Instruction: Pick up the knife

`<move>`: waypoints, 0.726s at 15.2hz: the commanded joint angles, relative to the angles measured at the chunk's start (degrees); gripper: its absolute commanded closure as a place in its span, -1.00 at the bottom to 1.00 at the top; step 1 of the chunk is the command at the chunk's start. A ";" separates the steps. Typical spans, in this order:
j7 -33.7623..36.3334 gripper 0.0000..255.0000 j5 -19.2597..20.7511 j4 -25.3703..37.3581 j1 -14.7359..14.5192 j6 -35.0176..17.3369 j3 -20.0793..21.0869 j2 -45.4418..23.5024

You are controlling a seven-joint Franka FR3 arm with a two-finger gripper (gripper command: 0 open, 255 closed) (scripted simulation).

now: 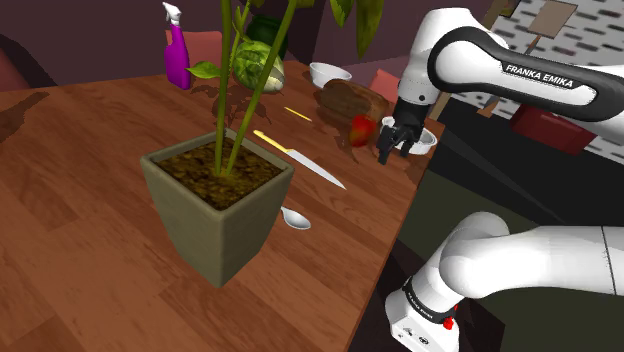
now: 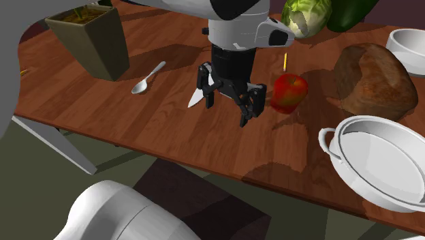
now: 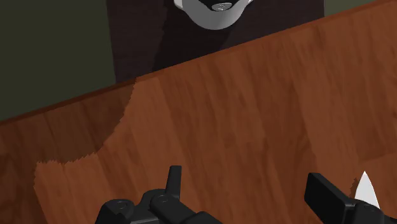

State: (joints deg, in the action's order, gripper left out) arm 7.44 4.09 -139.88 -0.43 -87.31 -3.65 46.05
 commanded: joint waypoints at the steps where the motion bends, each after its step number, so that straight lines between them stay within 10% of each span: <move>1: 0.00 -1.00 0.00 0.00 0.00 0.00 0.00 0.00; 11: -4.37 -1.00 -1.21 15.15 -5.61 -6.06 3.26 -22.61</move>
State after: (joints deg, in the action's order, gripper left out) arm 3.54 2.97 -126.75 -5.52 -93.22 -0.78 25.73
